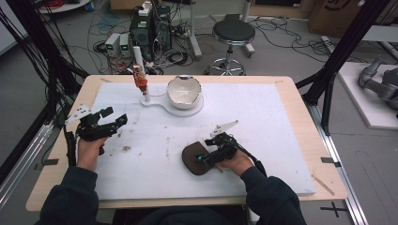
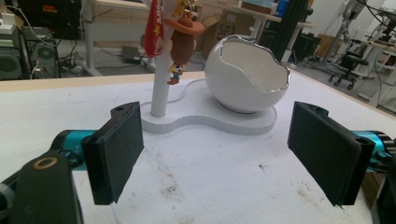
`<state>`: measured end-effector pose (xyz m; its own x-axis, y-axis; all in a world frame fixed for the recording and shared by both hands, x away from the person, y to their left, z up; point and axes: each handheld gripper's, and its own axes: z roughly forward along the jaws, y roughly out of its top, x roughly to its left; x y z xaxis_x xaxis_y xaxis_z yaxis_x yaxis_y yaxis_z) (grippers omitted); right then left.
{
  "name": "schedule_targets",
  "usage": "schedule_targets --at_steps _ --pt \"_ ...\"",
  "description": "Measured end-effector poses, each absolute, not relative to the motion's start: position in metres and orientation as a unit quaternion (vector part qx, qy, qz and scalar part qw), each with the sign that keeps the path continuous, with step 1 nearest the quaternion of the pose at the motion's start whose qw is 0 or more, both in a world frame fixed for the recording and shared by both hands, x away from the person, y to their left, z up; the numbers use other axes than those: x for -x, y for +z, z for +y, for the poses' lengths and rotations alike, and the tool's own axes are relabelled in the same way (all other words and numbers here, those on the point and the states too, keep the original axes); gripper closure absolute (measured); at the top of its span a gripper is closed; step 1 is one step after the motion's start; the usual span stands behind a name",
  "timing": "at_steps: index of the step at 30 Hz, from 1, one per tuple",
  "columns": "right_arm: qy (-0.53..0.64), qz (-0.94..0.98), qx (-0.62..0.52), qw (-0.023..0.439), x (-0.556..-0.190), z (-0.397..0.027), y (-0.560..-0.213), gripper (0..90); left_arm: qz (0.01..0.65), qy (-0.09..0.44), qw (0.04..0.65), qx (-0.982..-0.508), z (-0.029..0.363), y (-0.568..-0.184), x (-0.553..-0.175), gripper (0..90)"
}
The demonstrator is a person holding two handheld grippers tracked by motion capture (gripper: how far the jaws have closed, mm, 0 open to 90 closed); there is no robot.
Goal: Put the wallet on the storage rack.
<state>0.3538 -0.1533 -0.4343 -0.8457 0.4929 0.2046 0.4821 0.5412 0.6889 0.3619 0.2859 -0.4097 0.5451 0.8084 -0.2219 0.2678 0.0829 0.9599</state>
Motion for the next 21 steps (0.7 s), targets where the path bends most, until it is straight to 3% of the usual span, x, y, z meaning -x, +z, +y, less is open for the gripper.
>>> schedule_targets --at_steps 6,12,19,20,21 --pt "0.394 0.866 -0.304 -0.045 -0.361 -0.157 -0.44 24.2 0.409 0.217 0.595 -0.657 0.279 -0.412 -0.363 18.9" --pt "0.399 0.861 -0.304 -0.079 -0.364 -0.16 -0.443 34.4 0.407 0.21 0.593 -0.662 0.275 -0.413 -0.364 19.5" --pt "0.395 0.887 -0.238 0.006 -0.353 -0.15 -0.432 43.4 0.391 0.169 0.602 -0.675 0.259 -0.416 -0.366 21.3" --pt "0.391 0.895 -0.21 0.046 -0.349 -0.146 -0.429 45.8 0.378 0.146 0.603 -0.687 0.248 -0.417 -0.368 21.3" --pt "0.39 0.897 -0.2 0.058 -0.348 -0.144 -0.428 46.5 0.371 0.137 0.605 -0.692 0.242 -0.417 -0.368 21.7"
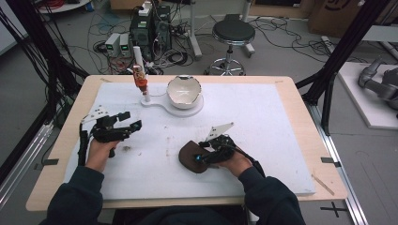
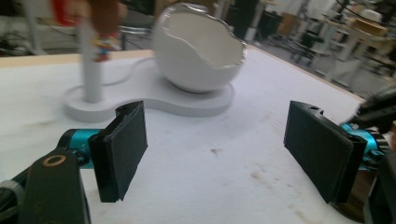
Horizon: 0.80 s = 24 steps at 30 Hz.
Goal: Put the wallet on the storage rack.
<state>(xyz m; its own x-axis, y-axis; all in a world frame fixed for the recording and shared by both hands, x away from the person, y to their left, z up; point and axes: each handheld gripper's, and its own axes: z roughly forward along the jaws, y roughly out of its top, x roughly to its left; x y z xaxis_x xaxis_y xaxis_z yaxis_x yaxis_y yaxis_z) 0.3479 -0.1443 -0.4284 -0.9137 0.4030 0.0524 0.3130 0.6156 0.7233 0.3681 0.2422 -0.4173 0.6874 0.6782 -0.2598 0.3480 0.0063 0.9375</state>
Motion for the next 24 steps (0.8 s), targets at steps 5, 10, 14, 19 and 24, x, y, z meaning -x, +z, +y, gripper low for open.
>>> schedule_targets --at_steps 5,10,14,19,24 --pt "0.388 0.902 -0.156 0.107 -0.343 -0.141 -0.426 50.2 0.338 0.084 0.603 -0.717 0.212 -0.421 -0.372 23.9" --pt "0.402 0.895 -0.18 0.068 -0.351 -0.145 -0.428 48.3 0.328 0.059 0.596 -0.731 0.191 -0.425 -0.375 24.6" --pt "0.414 0.88 -0.233 0.004 -0.36 -0.156 -0.427 33.4 0.334 0.061 0.592 -0.731 0.194 -0.425 -0.375 24.6" --pt "0.375 0.892 -0.248 -0.045 -0.364 -0.164 -0.435 30.4 0.345 0.066 0.592 -0.726 0.2 -0.425 -0.376 24.6" --pt "0.373 0.888 -0.26 -0.075 -0.367 -0.165 -0.437 39.3 0.339 0.057 0.587 -0.733 0.193 -0.428 -0.375 24.9"
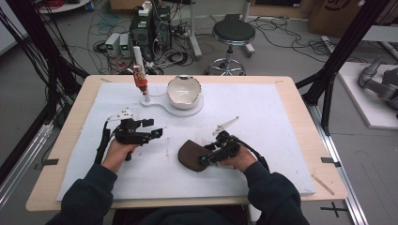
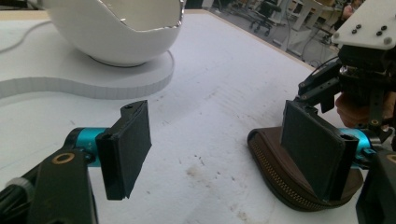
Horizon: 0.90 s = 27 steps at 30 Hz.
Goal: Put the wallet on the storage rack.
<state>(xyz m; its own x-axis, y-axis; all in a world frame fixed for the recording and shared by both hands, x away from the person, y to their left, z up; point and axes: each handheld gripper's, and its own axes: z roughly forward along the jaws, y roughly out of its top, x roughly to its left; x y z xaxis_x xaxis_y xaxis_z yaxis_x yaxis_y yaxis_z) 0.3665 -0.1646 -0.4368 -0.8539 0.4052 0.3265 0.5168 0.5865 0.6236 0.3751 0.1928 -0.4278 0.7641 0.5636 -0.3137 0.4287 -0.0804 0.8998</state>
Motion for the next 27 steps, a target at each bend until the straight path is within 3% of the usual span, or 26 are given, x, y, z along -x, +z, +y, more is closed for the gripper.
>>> schedule_targets --at_steps 2,7,8,10,14,17,20,24,27 --pt "-0.372 -0.889 0.256 0.07 -0.366 -0.164 -0.436 40.3 0.336 0.055 0.585 -0.736 0.191 -0.429 -0.375 25.3" --pt "-0.38 -0.903 0.2 -0.014 -0.355 -0.155 -0.428 43.4 0.317 0.012 0.574 -0.755 0.169 -0.434 -0.374 25.3" --pt "-0.38 -0.903 0.2 -0.014 -0.355 -0.155 -0.428 43.4 0.317 0.012 0.574 -0.755 0.169 -0.434 -0.374 25.4" --pt "-0.384 -0.907 0.161 -0.068 -0.351 -0.15 -0.424 44.2 0.314 -0.01 0.569 -0.76 0.161 -0.436 -0.375 25.4" --pt "-0.391 -0.905 0.13 -0.108 -0.347 -0.147 -0.421 45.1 0.316 -0.057 0.55 -0.771 0.142 -0.447 -0.379 24.9" --pt "-0.396 -0.903 0.124 -0.112 -0.347 -0.148 -0.421 45.3 0.301 -0.085 0.547 -0.777 0.133 -0.451 -0.379 25.6" --pt "-0.398 -0.902 0.126 -0.111 -0.349 -0.148 -0.421 45.1 0.287 -0.055 0.531 -0.795 0.129 -0.45 -0.377 43.7" --pt "-0.398 -0.901 0.148 -0.088 -0.353 -0.15 -0.424 41.5 0.28 -0.043 0.536 -0.796 0.131 -0.449 -0.377 49.6" --pt "-0.403 -0.894 0.19 -0.057 -0.361 -0.154 -0.429 27.5 0.265 -0.033 0.547 -0.794 0.132 -0.446 -0.376 54.8"
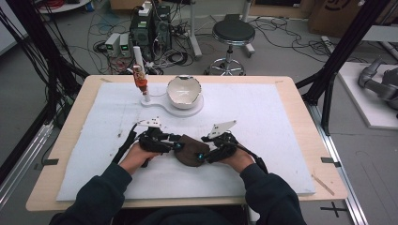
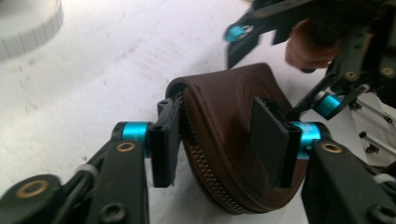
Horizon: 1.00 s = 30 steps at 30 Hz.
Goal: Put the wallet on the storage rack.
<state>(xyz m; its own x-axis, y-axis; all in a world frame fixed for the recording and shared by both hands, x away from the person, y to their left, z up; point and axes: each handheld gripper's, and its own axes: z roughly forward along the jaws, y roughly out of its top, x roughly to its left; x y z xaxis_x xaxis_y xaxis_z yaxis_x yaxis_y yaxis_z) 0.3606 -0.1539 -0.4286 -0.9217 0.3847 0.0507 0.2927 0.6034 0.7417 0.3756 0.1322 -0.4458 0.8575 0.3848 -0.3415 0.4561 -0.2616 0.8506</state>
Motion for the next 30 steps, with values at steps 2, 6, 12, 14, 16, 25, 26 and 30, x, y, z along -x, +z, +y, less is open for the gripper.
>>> schedule_targets --at_steps 2,6,12,14,16,25,26,30 --pt "0.41 0.887 -0.21 0.021 -0.368 -0.158 -0.433 23.2 0.254 -0.03 0.557 -0.79 0.133 -0.443 -0.375 56.6" --pt "0.425 0.872 -0.231 -0.076 -0.383 -0.164 -0.443 34.1 0.238 -0.02 0.566 -0.789 0.134 -0.442 -0.373 57.0" --pt "0.44 0.859 -0.232 -0.119 -0.384 -0.168 -0.44 53.2 0.252 0.011 0.582 -0.773 0.139 -0.435 -0.374 57.5" --pt "0.461 0.851 -0.23 -0.099 -0.384 -0.169 -0.433 59.4 0.282 0.055 0.589 -0.755 0.155 -0.424 -0.376 49.1" --pt "0.476 0.843 -0.236 -0.081 -0.383 -0.171 -0.428 63.2 0.304 0.072 0.595 -0.741 0.166 -0.419 -0.378 46.1" --pt "0.484 0.814 -0.314 0.068 -0.389 -0.198 -0.413 66.6 0.368 0.148 0.603 -0.693 0.22 -0.408 -0.38 43.4" --pt "0.484 0.814 -0.314 0.068 -0.389 -0.198 -0.413 66.6 0.373 0.157 0.604 -0.687 0.225 -0.407 -0.38 43.4" --pt "0.463 0.808 -0.337 0.139 -0.389 -0.206 -0.406 66.6 0.396 0.195 0.587 -0.679 0.253 -0.405 -0.378 39.9"
